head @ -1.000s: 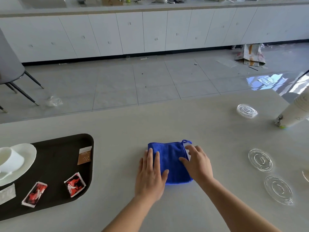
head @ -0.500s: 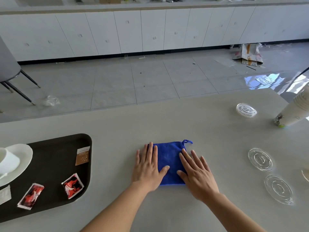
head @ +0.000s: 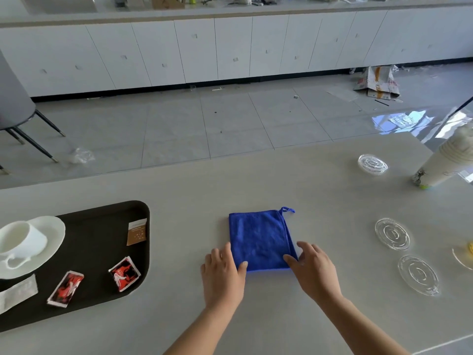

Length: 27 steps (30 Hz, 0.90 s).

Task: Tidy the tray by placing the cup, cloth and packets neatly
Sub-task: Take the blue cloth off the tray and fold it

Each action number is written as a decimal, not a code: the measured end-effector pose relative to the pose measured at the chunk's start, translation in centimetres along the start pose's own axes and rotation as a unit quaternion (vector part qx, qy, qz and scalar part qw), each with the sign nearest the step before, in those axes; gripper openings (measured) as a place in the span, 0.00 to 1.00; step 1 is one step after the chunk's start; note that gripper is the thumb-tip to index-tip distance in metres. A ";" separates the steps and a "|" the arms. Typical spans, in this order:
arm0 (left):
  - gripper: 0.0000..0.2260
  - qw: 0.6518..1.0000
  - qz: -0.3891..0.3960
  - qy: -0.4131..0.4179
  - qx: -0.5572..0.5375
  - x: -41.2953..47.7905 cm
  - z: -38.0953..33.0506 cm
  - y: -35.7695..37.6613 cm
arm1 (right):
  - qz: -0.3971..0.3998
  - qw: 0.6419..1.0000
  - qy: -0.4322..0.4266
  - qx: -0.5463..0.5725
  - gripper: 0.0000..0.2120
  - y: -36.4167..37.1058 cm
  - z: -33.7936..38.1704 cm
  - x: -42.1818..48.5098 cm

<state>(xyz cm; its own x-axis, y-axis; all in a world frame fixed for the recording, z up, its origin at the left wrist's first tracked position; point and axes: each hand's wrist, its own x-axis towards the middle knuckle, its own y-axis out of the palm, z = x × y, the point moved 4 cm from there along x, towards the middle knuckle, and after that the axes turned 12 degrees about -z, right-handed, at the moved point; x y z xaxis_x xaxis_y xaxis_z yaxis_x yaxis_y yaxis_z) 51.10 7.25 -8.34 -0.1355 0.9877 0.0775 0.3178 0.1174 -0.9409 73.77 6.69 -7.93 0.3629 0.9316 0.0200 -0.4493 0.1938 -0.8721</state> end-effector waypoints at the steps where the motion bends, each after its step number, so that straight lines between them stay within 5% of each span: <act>1: 0.27 1.000 0.006 0.001 0.000 -0.1 0.0 -0.1 | 0.008 1.000 0.010 0.009 0.24 0.0 0.3 -0.1; 14: 0.07 0.968 -0.038 -0.137 -0.207 -1.3 0.4 -2.3 | 0.025 0.984 0.094 0.147 0.12 -1.1 1.5 -1.3; 27: 0.08 0.792 0.124 -0.378 -0.463 -3.2 3.1 -2.9 | 0.189 0.919 0.192 0.287 0.15 -1.4 1.0 -3.0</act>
<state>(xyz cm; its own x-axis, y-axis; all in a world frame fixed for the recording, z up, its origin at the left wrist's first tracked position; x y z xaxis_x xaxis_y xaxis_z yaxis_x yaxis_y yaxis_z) 47.71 3.41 -6.88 -0.3726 0.6899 -0.6207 0.9274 0.3003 -0.2230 72.49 3.95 -6.32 0.3038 0.8103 -0.5011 -0.9191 0.1108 -0.3781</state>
